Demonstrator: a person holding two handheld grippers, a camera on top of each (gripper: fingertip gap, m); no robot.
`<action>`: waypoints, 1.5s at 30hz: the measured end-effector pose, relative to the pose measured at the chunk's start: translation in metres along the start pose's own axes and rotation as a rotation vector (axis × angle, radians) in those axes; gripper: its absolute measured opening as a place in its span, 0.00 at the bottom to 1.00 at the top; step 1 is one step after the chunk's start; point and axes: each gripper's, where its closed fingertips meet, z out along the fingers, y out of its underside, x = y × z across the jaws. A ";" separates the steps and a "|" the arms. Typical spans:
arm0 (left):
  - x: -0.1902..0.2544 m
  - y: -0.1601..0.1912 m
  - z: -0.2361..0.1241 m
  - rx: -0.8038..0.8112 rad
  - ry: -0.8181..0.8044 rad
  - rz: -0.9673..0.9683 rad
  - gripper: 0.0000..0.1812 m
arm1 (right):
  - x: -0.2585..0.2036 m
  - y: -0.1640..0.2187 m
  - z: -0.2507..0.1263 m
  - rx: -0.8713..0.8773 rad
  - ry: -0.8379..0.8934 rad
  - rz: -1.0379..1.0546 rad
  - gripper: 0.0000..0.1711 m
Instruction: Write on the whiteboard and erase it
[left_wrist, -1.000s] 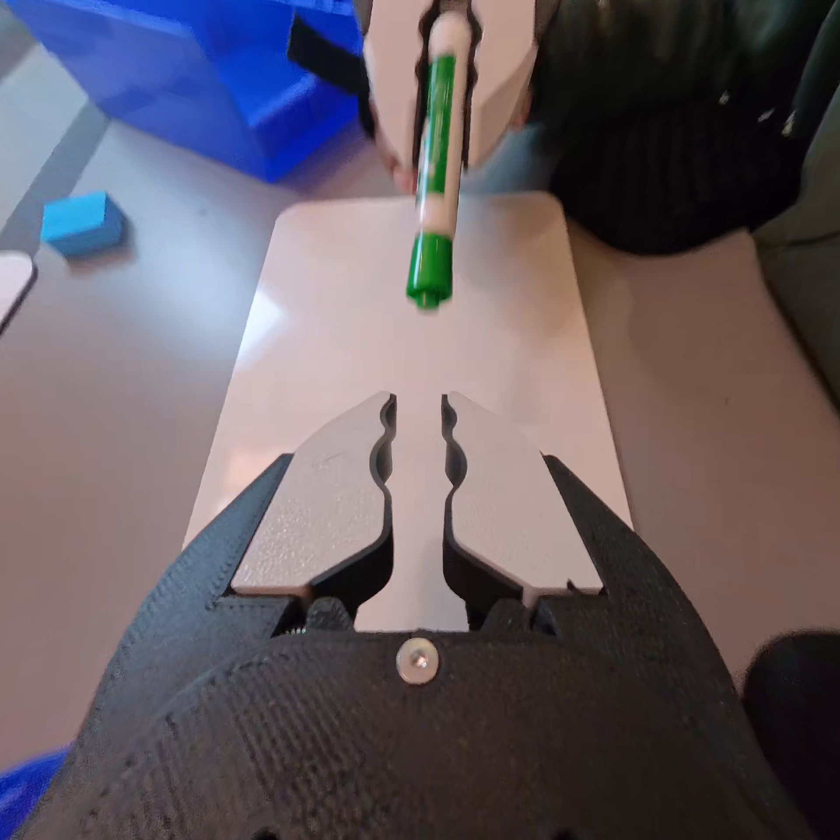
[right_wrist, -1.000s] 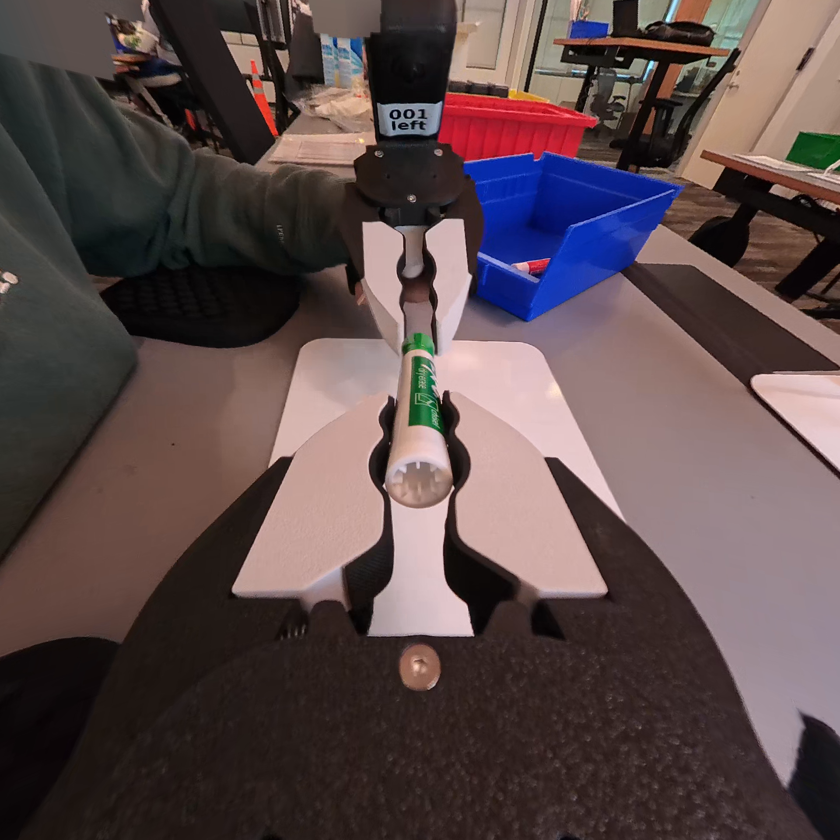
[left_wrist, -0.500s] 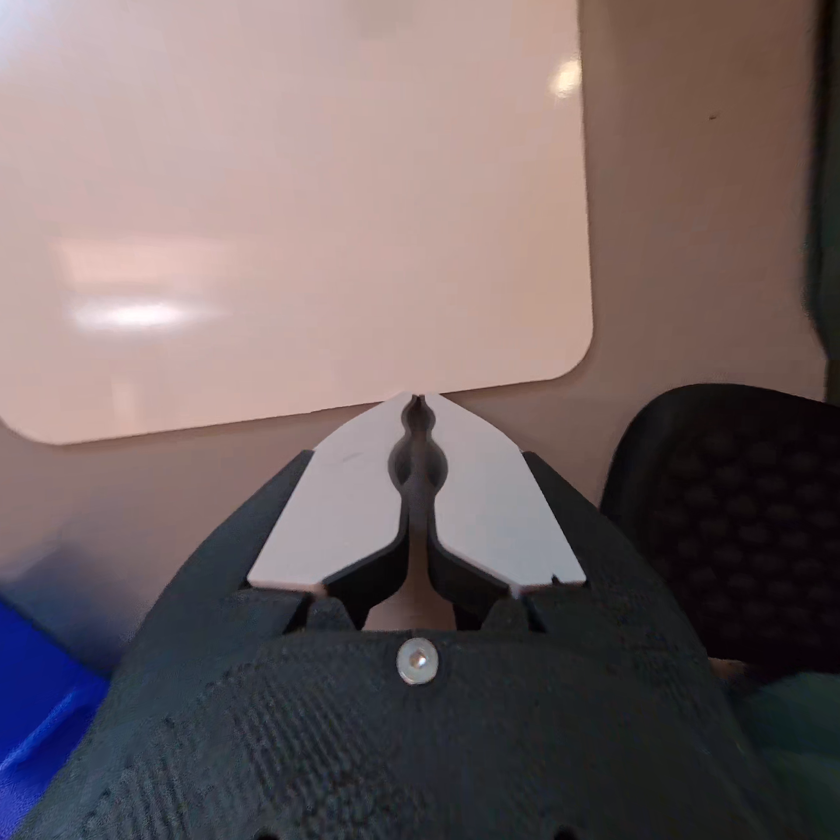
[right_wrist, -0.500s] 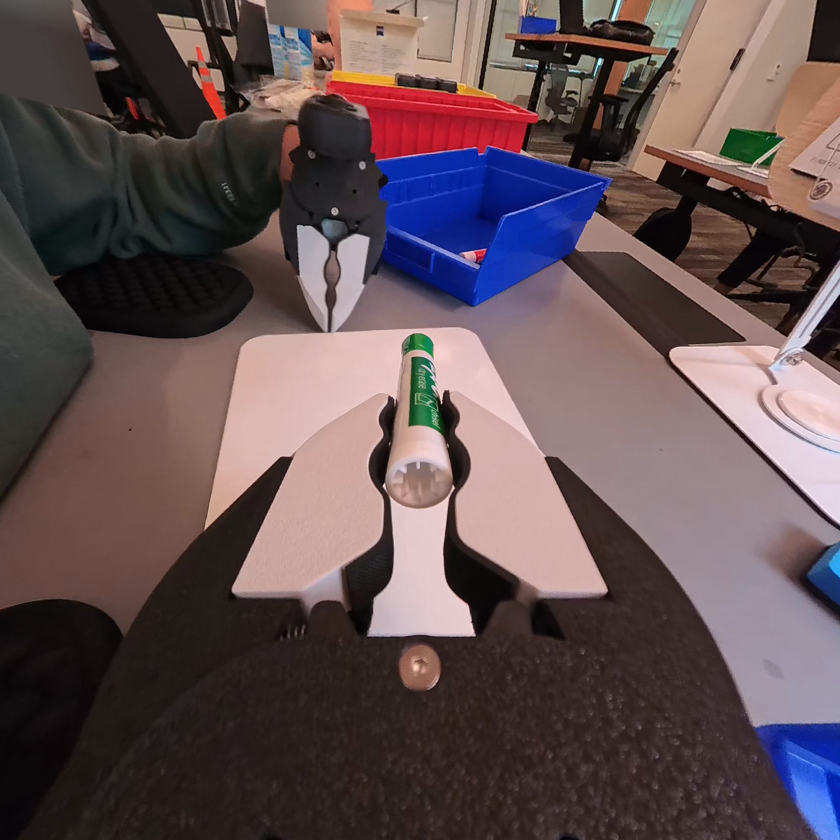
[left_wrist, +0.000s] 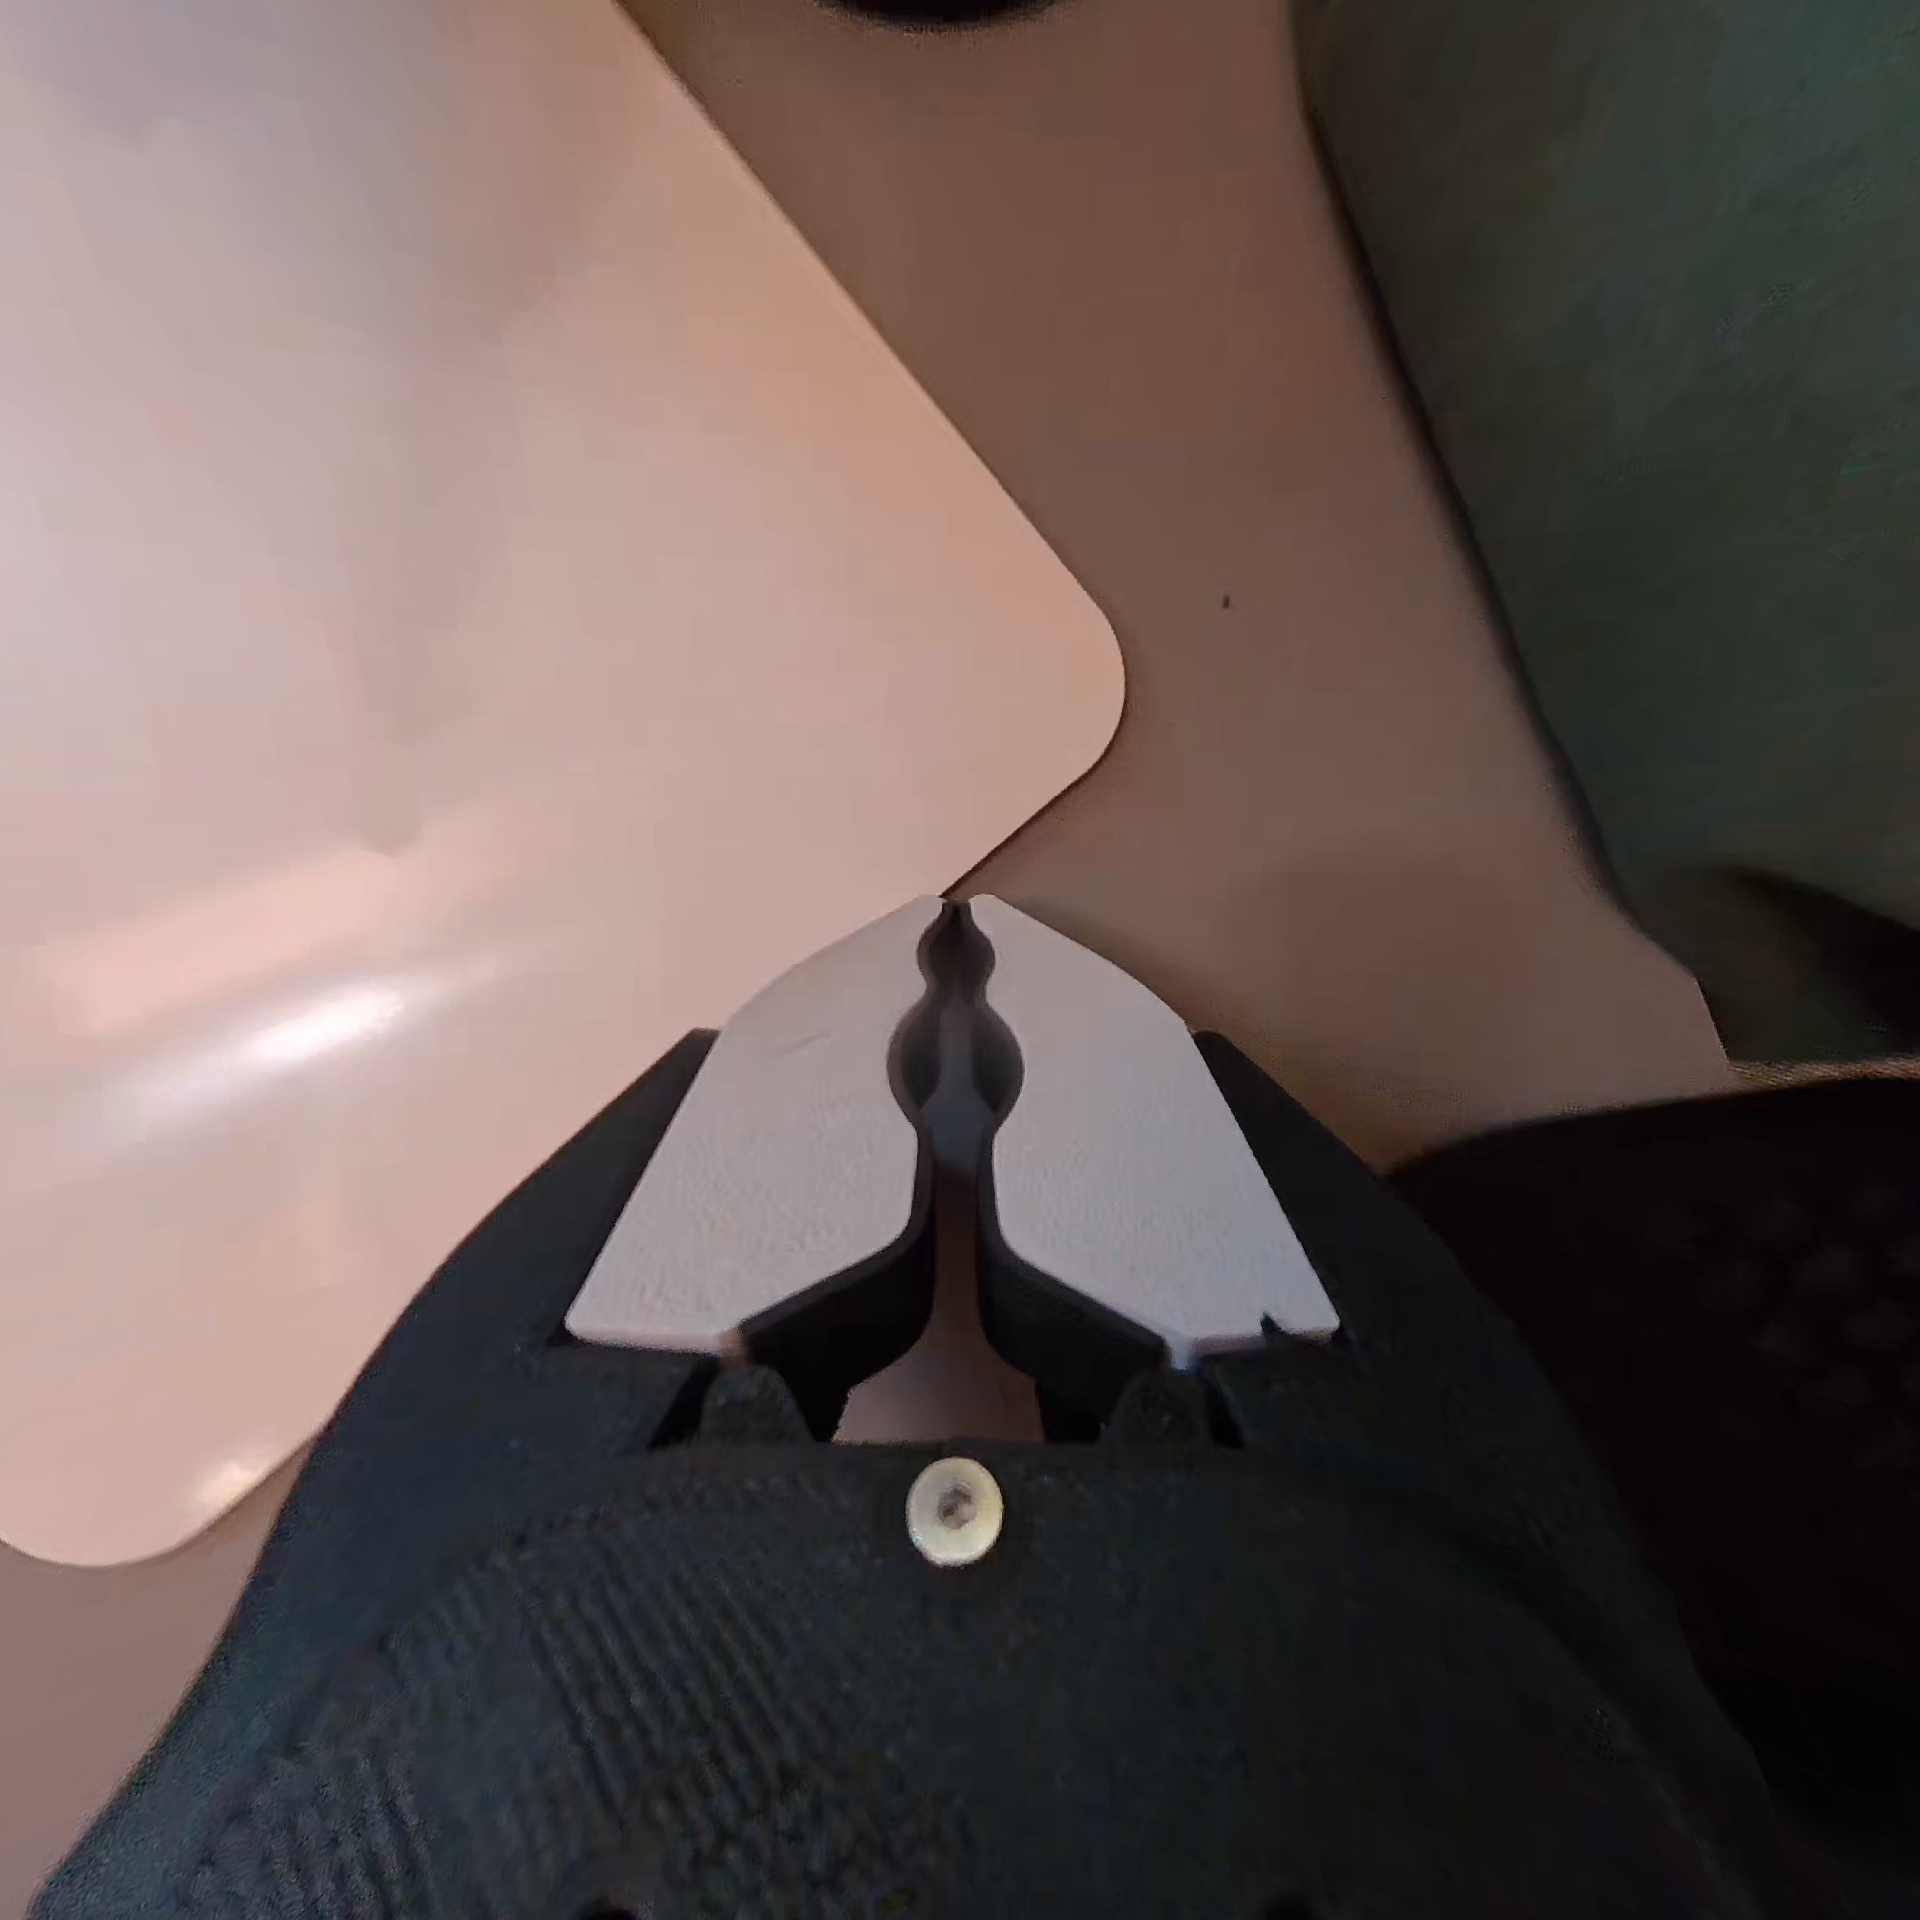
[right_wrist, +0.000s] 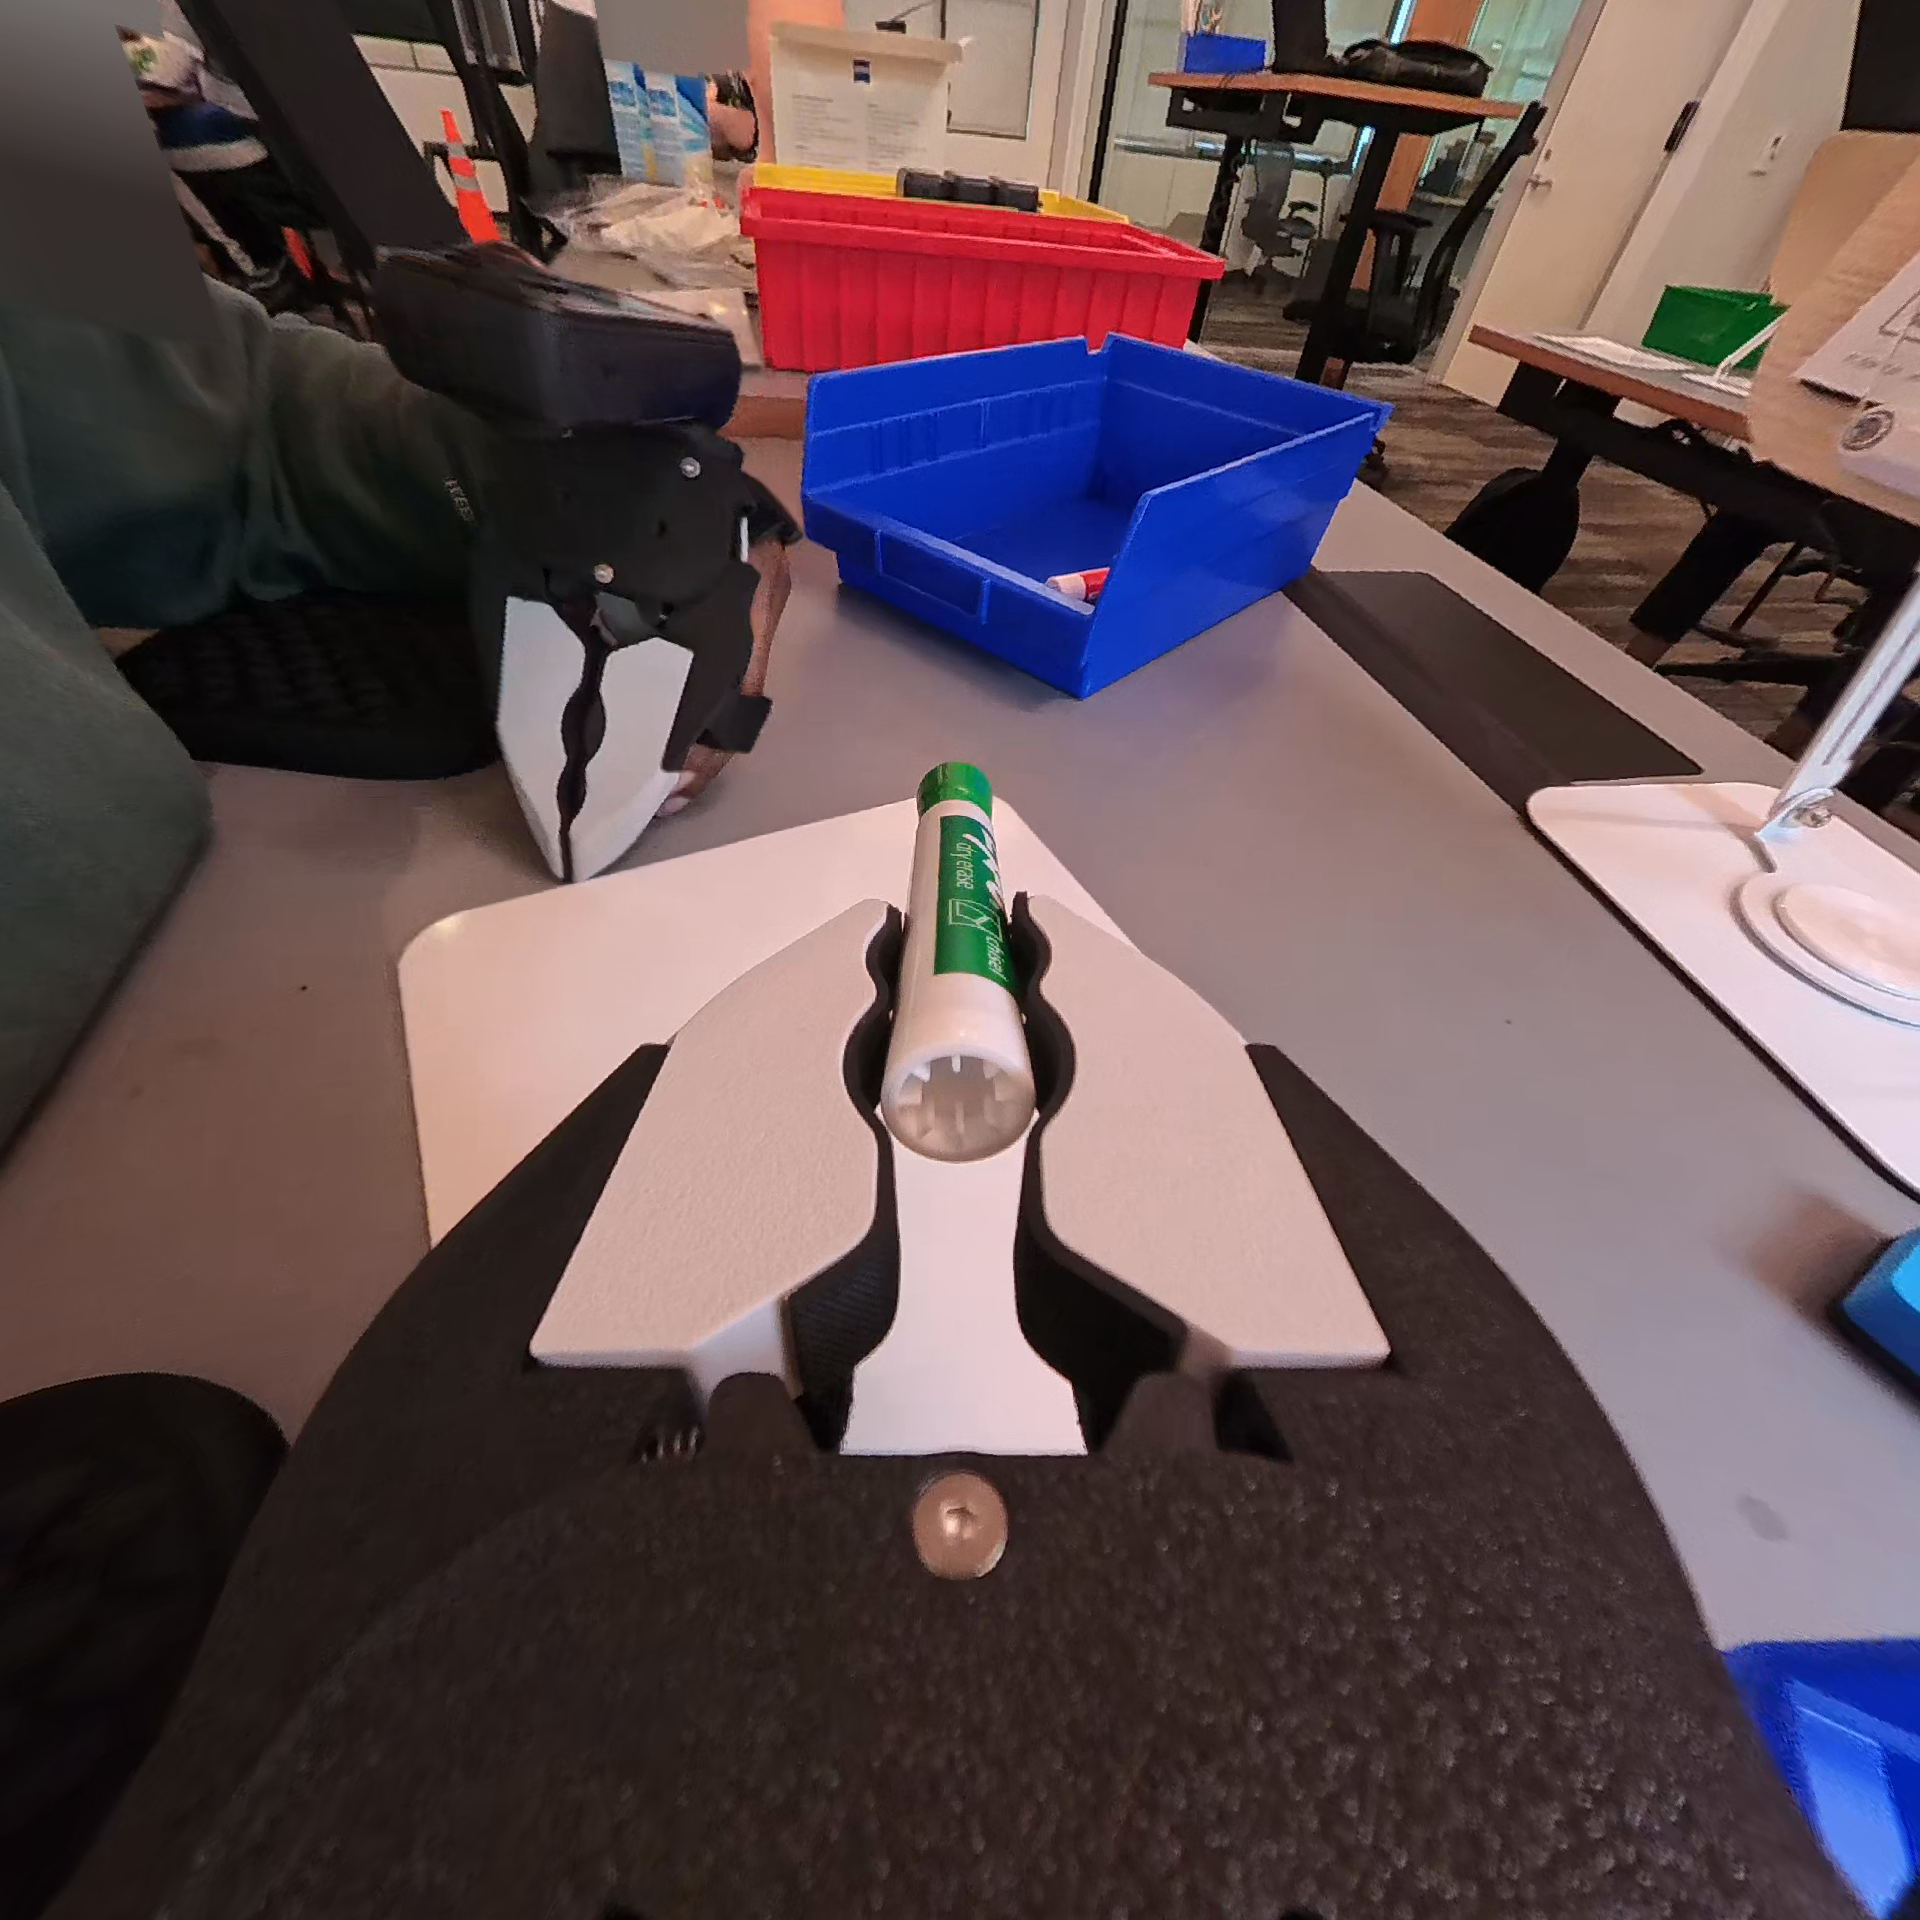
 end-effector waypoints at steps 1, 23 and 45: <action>-0.001 -0.007 0.005 0.019 -0.009 0.021 0.00 | -0.002 0.001 0.001 -0.009 -0.010 0.002 0.12; -0.074 -0.067 -0.050 0.499 -0.462 -0.060 0.10 | -0.055 0.008 0.034 -0.038 -0.176 -0.016 0.12; -0.071 -0.058 -0.043 0.486 -0.373 -0.086 0.10 | -0.062 0.016 0.044 -0.094 -0.116 -0.137 0.16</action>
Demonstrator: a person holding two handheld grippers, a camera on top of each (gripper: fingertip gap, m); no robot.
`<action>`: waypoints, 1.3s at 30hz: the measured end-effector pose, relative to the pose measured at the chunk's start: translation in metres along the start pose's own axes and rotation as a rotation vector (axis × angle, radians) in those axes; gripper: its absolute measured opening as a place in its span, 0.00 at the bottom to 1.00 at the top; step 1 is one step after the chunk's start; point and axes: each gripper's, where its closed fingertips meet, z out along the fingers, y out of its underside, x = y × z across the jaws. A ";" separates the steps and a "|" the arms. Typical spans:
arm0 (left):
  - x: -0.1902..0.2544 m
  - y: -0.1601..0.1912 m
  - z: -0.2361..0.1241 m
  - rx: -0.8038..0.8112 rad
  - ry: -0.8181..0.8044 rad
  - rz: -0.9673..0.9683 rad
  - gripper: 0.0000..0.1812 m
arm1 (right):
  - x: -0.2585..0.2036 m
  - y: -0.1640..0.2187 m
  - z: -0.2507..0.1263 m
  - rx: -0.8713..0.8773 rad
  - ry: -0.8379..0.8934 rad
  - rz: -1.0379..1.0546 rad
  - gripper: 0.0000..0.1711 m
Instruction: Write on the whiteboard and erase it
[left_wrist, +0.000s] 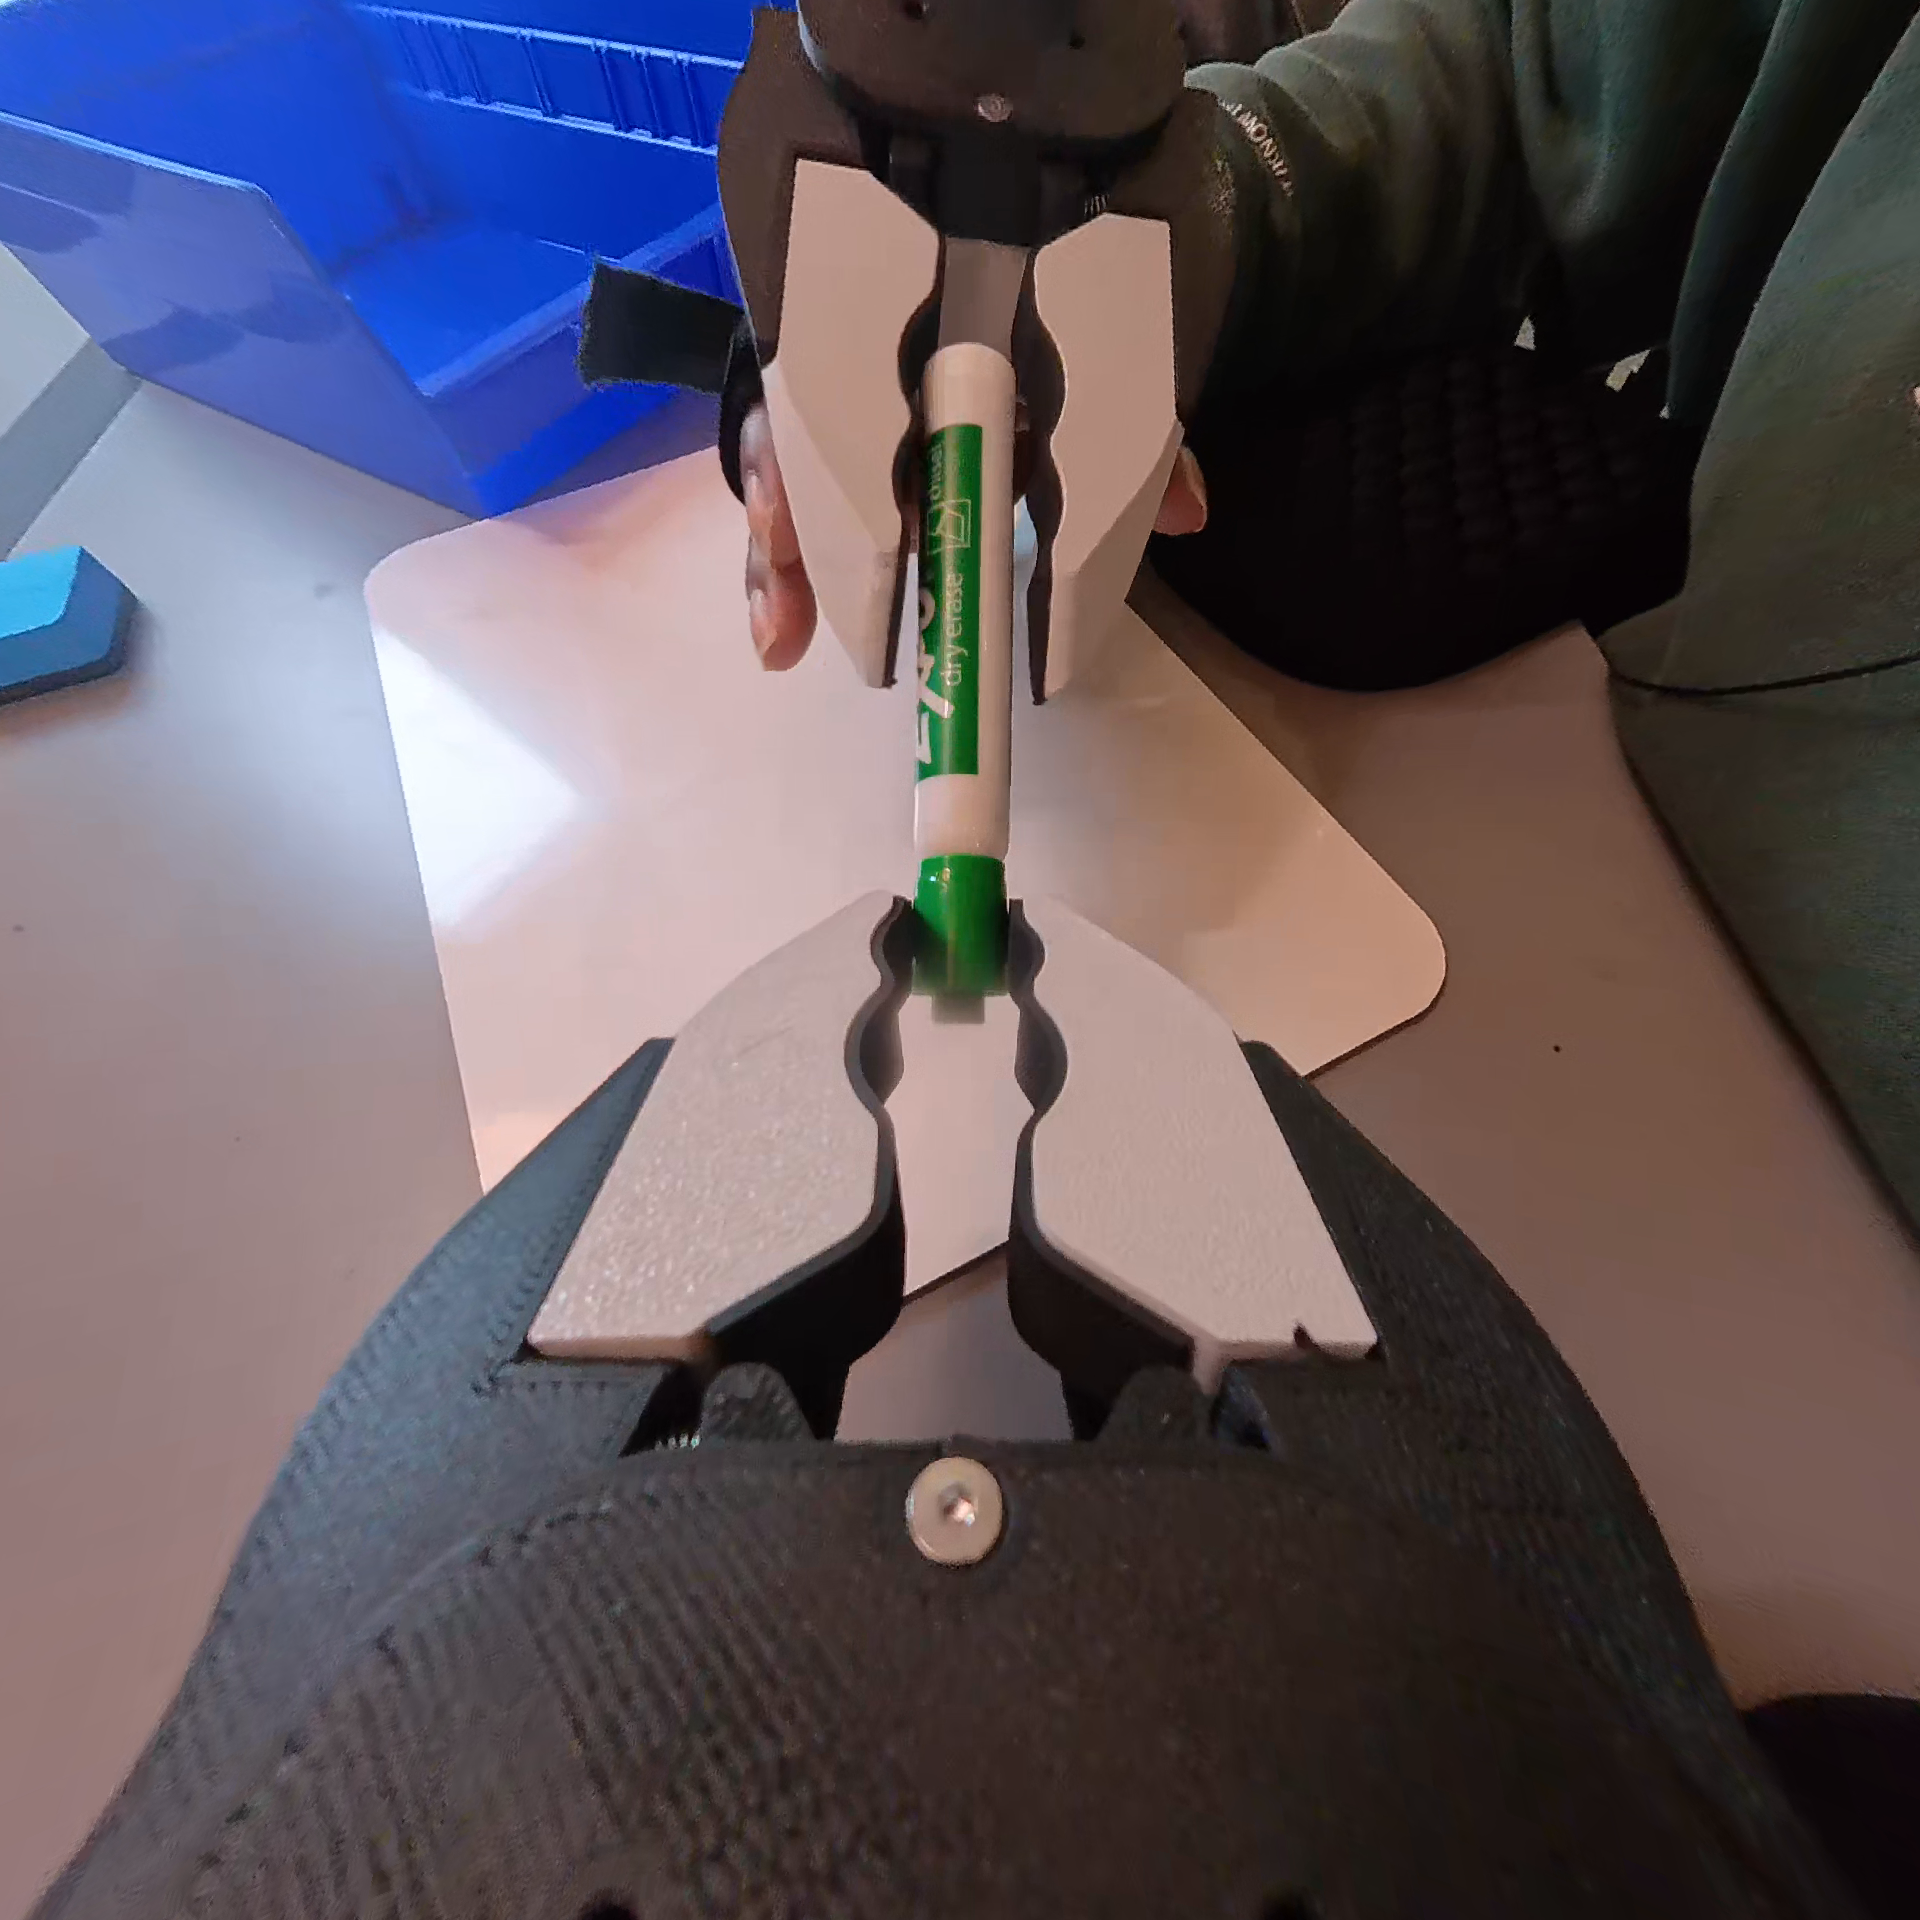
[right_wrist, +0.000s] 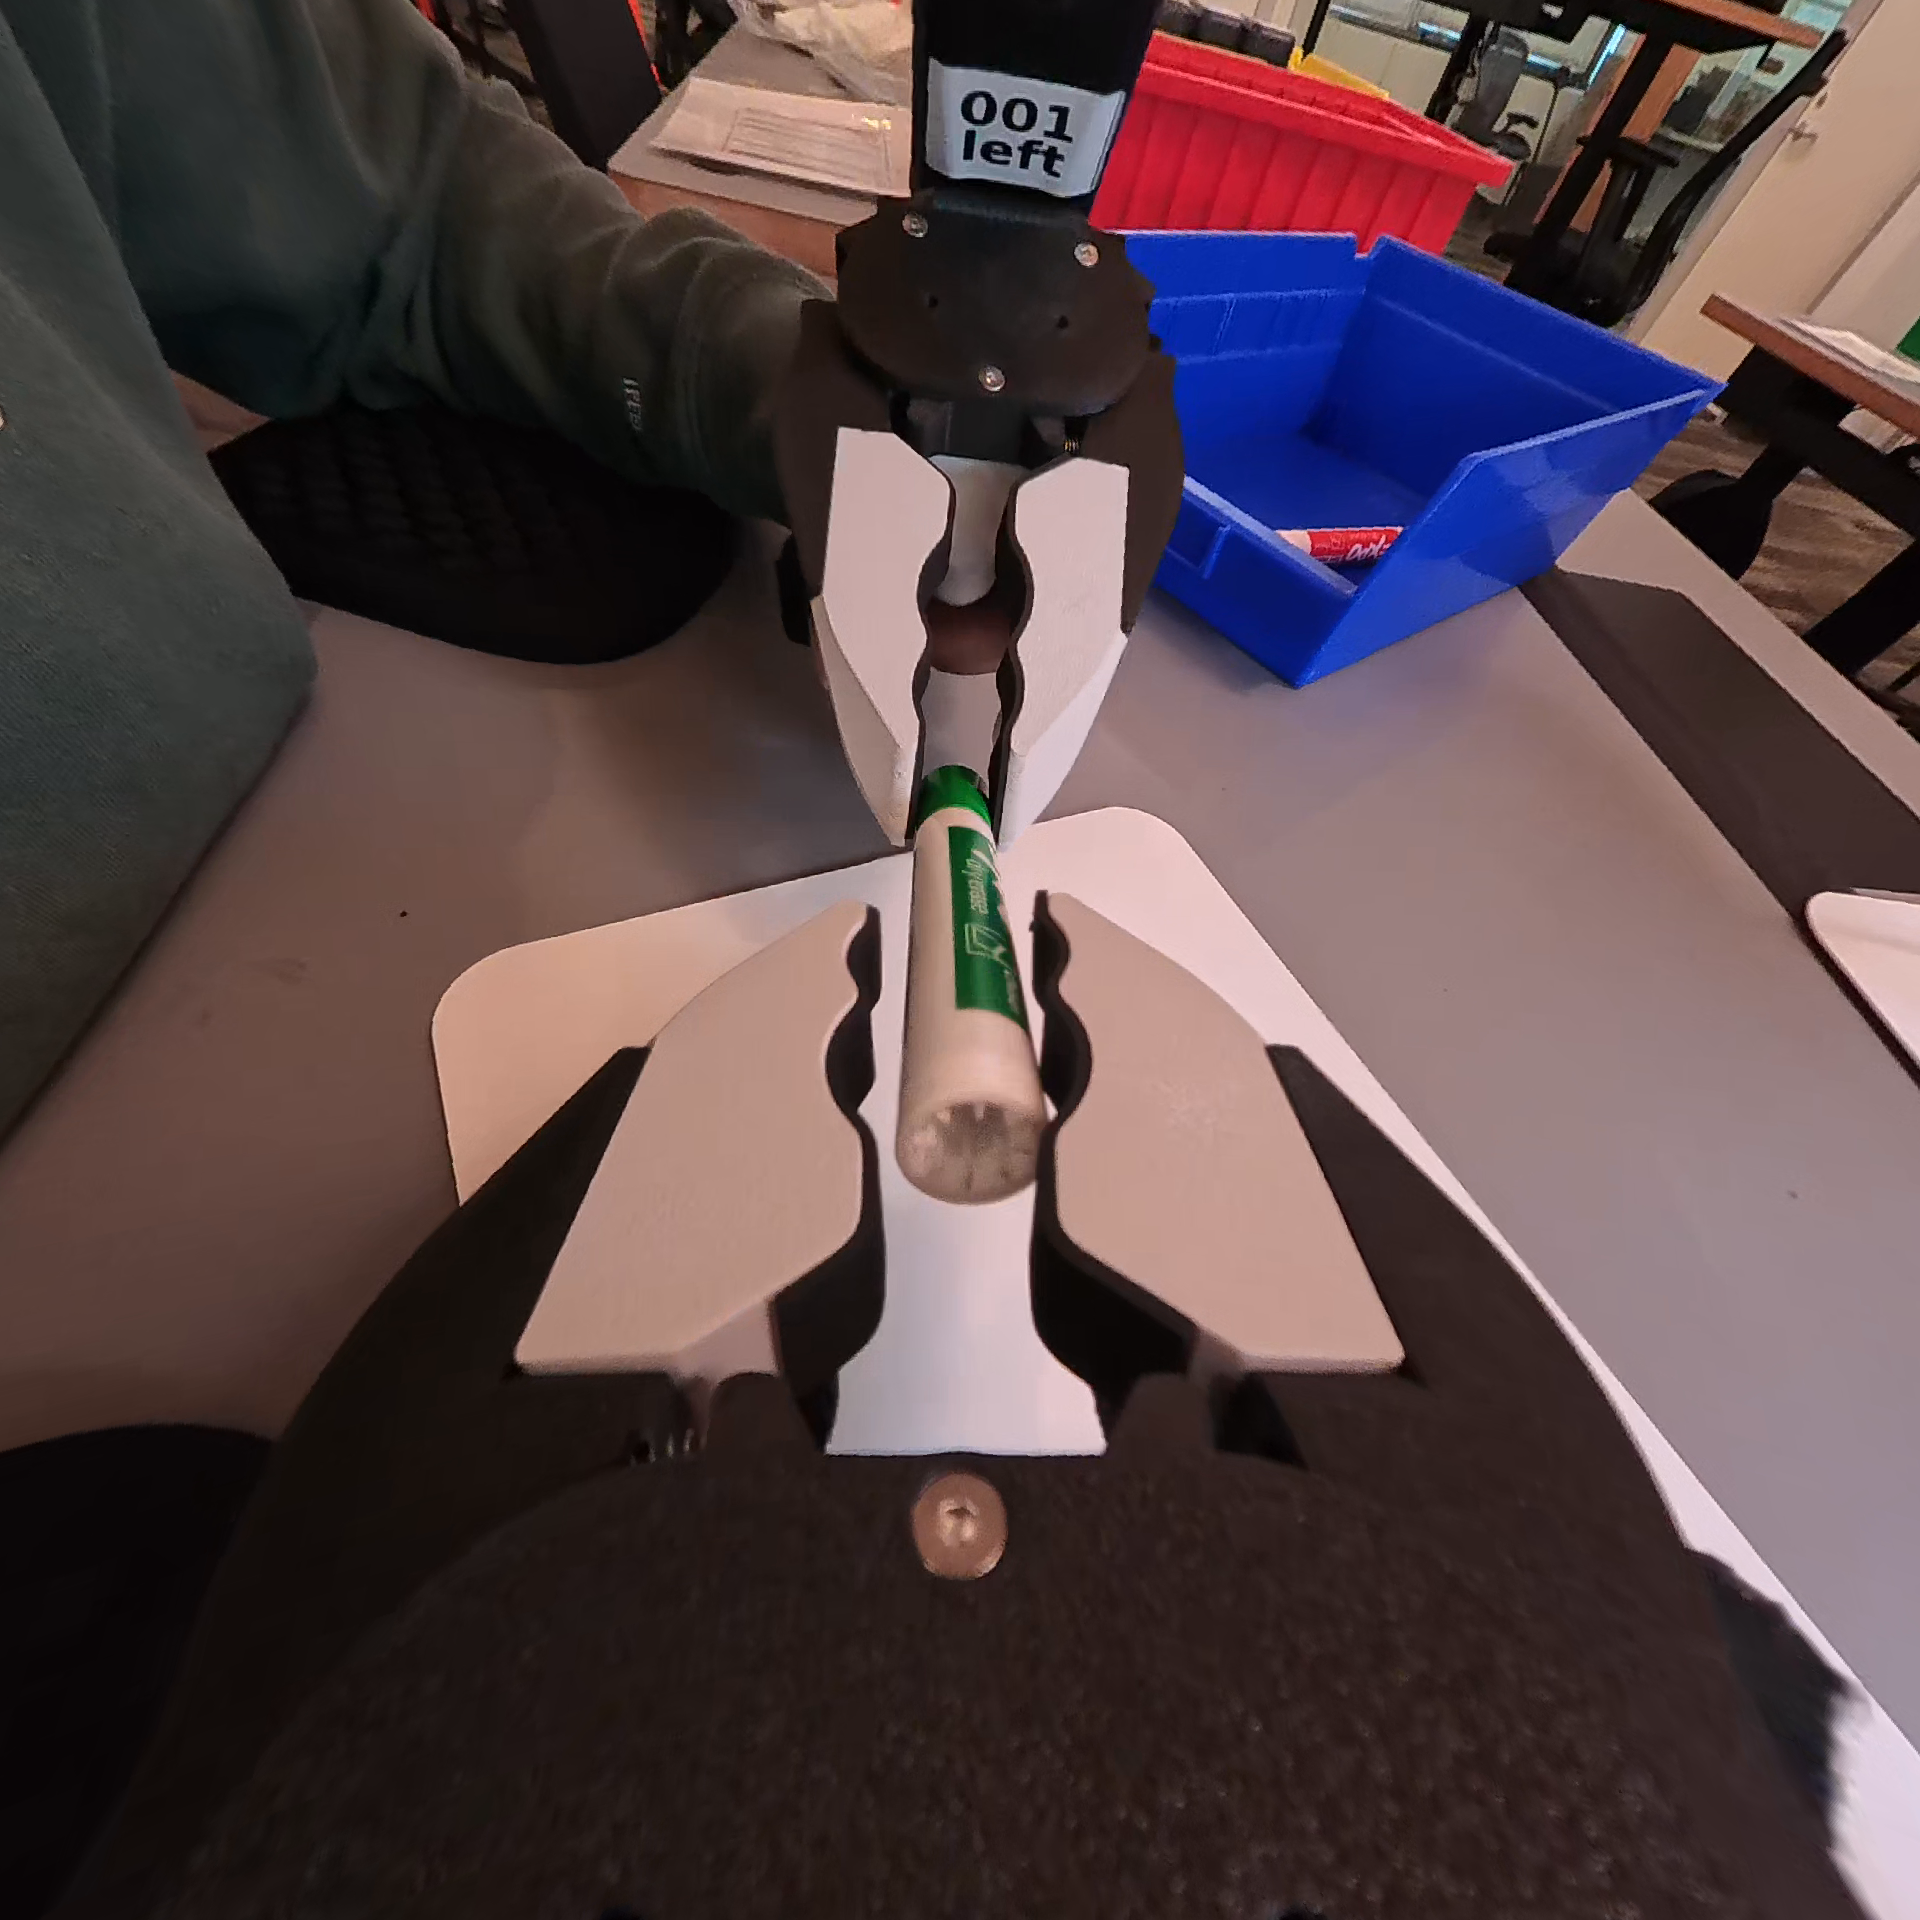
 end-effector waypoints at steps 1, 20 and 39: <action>0.001 0.000 0.001 -0.002 0.007 -0.002 0.10 | -0.001 0.000 0.000 -0.001 0.000 -0.006 0.15; 0.003 -0.009 0.000 0.059 -0.001 0.010 0.15 | 0.002 -0.006 -0.003 0.072 -0.033 0.105 0.11; 0.004 -0.002 0.002 -0.020 -0.025 0.045 0.10 | -0.004 -0.004 0.003 0.061 -0.047 0.125 0.11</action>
